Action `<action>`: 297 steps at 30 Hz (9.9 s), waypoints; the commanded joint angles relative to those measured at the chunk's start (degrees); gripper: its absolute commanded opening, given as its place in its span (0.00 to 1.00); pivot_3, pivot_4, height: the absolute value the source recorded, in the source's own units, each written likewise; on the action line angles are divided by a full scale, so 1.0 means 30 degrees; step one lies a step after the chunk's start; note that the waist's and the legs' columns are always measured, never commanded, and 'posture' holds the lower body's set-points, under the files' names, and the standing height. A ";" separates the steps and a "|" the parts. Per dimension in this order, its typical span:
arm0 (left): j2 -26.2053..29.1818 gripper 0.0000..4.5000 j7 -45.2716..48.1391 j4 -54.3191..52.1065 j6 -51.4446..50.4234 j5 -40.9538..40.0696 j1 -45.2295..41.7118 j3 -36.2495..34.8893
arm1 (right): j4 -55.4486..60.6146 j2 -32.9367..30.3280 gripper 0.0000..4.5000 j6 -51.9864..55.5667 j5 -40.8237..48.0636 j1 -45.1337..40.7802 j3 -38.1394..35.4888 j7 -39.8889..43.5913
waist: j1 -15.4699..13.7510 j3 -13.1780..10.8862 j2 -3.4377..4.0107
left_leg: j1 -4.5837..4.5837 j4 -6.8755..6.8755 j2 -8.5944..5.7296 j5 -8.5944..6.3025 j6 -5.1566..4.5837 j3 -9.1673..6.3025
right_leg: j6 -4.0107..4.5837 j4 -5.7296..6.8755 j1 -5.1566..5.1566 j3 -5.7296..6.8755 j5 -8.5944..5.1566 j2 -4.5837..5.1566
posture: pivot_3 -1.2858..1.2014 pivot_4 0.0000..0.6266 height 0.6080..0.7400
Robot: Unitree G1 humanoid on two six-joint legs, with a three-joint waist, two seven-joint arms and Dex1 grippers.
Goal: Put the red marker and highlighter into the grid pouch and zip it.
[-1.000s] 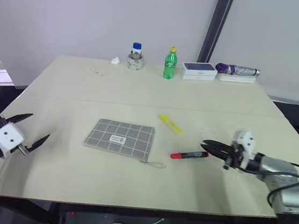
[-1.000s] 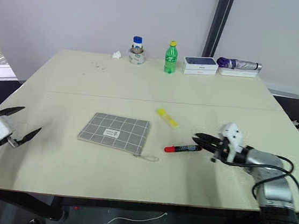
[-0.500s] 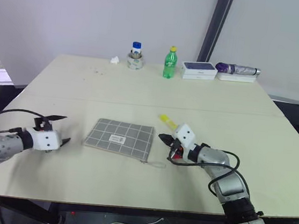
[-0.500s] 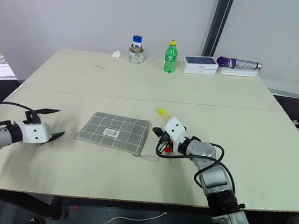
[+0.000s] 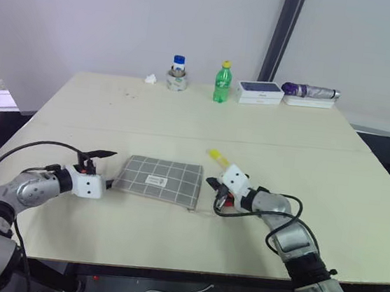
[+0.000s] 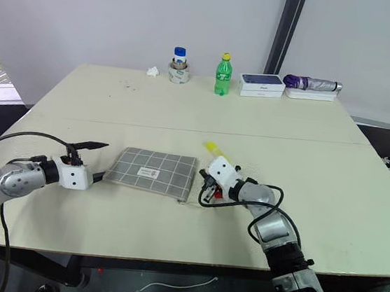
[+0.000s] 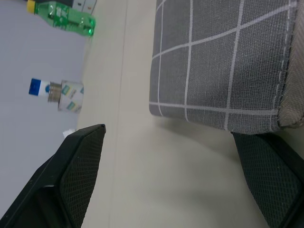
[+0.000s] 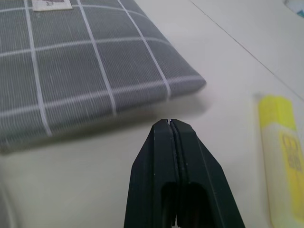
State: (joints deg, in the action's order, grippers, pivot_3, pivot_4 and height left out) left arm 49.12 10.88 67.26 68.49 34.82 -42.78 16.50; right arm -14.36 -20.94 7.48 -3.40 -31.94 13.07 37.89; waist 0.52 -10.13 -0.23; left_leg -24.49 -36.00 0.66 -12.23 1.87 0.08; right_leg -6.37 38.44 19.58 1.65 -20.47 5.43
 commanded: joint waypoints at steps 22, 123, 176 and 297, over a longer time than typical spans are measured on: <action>0.0078 1.00 -0.2005 -0.0943 0.2533 0.1769 0.0528 0.2412 | -0.1173 0.0039 0.01 -0.2016 -0.1926 -0.0986 0.1315 0.0624 | 0.0028 0.0002 -0.0001 | -0.0001 0.0006 -0.0003 0.0001 0.0001 0.0003 | -0.0002 -0.0002 0.0003 -0.0001 -0.0001 -0.0001 | 0.52 0.24 1.00; -0.6026 0.00 0.4587 -2.2197 -1.3771 -0.9039 1.1873 -0.5135 | 0.5972 0.1261 0.01 0.5416 0.0961 -0.1676 0.4921 0.0658 | 0.0083 0.0005 0.0002 | 0.0003 0.0029 0.0061 0.0000 0.0002 -0.0094 | 0.0004 -0.0022 0.0010 -0.0029 -0.0002 -0.0015 | 0.52 0.24 1.00; -0.6080 0.00 0.4196 -2.2490 -1.4035 -0.8789 1.1362 -0.5525 | 0.8433 -0.3108 0.75 0.2152 0.1203 0.0896 0.1256 0.5346 | -0.0044 -0.0001 -0.0007 | 0.0004 0.0034 0.0061 0.0001 0.0005 -0.0115 | 0.0005 -0.0074 -0.0028 -0.0008 -0.0002 -0.0005 | 0.52 0.24 1.00; -0.4903 0.00 0.5669 -2.4113 -1.4516 -0.6611 1.0259 -0.3446 | 0.5985 -0.3981 0.20 0.4505 0.1226 -0.0506 0.1824 0.4891 | 0.0022 -0.0013 0.0005 | 0.0013 0.0105 0.0052 0.0008 0.0016 -0.0095 | 0.0013 -0.0106 -0.0015 -0.0017 0.0003 0.0000 | 0.52 0.24 1.00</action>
State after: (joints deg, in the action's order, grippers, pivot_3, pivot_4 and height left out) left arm 34.36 26.82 -1.60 24.97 17.23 -11.13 5.92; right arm 1.14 -33.18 22.57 2.17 -32.17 17.76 53.18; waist 0.59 -10.17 -0.21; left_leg -24.44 -35.68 0.82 -12.20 1.92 -0.20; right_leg -6.33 38.13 19.54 1.60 -20.46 5.43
